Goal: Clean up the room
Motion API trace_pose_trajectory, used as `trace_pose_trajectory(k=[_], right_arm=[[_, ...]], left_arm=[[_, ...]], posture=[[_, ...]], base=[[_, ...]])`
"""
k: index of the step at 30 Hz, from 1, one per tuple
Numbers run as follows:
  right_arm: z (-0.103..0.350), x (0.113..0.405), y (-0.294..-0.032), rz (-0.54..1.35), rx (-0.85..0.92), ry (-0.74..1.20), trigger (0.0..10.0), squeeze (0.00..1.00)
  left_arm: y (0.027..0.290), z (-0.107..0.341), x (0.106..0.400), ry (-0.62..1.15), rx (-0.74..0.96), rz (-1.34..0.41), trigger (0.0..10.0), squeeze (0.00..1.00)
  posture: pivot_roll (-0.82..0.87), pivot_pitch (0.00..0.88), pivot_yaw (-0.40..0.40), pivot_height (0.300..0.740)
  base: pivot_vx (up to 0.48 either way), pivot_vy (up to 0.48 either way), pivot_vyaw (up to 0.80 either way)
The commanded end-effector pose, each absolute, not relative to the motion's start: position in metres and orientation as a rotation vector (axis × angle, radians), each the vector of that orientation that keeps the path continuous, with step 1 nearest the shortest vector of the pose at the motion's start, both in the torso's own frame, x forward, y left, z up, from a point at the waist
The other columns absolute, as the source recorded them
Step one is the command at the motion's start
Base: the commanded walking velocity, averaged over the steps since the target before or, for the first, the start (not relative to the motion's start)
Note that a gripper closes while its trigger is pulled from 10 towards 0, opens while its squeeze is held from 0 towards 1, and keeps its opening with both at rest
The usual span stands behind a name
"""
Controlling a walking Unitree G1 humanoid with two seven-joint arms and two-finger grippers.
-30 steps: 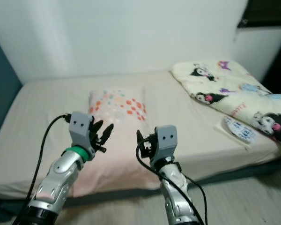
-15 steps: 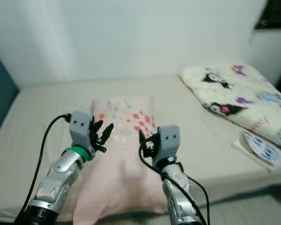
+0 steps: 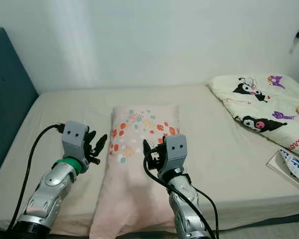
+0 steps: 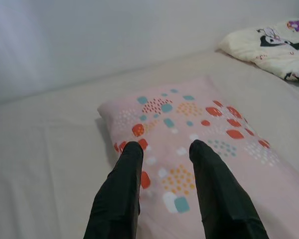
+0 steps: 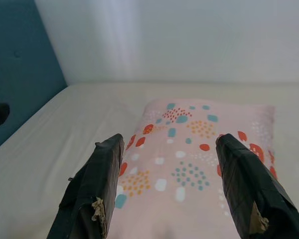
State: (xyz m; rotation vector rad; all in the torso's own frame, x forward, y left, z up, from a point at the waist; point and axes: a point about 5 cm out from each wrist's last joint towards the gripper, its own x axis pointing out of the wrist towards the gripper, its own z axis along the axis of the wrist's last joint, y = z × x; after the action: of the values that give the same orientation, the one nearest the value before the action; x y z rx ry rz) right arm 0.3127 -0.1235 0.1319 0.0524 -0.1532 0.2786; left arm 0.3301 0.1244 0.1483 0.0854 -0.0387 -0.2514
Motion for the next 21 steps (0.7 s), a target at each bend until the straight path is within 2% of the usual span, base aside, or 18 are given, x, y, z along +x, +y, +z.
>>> trace_pose_trajectory(k=[1,11,16,17,18,21], right_arm=[[0.126,0.311,-0.124,0.265,0.065,-0.137,10.0,0.0],[0.108,0.311,-0.138,0.19,0.172,-0.074,10.0,0.0],[0.101,0.315,-0.138,0.214,0.098,-0.044,10.0,0.0],[0.097,0.319,-0.145,0.211,0.003,-0.027,10.0,0.0],[0.095,0.319,-0.148,0.203,-0.025,-0.021,10.0,0.0],[0.092,0.32,-0.163,0.161,-0.092,-0.008,10.0,0.0]], left_arm=[[0.125,0.139,0.327,-0.003,0.097,-0.252,10.0,0.0],[0.122,0.141,0.326,-0.017,0.145,-0.267,10.0,0.0],[0.119,0.14,0.322,-0.015,0.181,-0.303,10.0,0.0],[0.118,0.138,0.318,-0.01,0.249,-0.337,10.0,0.0],[0.118,0.137,0.317,-0.009,0.272,-0.346,10.0,0.0],[0.124,0.138,0.31,0.003,0.303,-0.354,10.0,0.0]], posture=[[-0.16,0.009,0.125,0.738],[-0.15,0.031,0.15,0.738],[-0.14,0.06,0.162,0.738],[-0.12,0.112,0.171,0.738],[-0.12,0.112,0.171,0.738],[-0.1,0.189,0.188,0.738]], base=[[0.0,0.0,0.0],[0.0,0.0,0.0],[0.0,0.0,0.0],[0.0,0.0,0.0],[0.0,0.0,0.0],[0.0,0.0,0.0]])
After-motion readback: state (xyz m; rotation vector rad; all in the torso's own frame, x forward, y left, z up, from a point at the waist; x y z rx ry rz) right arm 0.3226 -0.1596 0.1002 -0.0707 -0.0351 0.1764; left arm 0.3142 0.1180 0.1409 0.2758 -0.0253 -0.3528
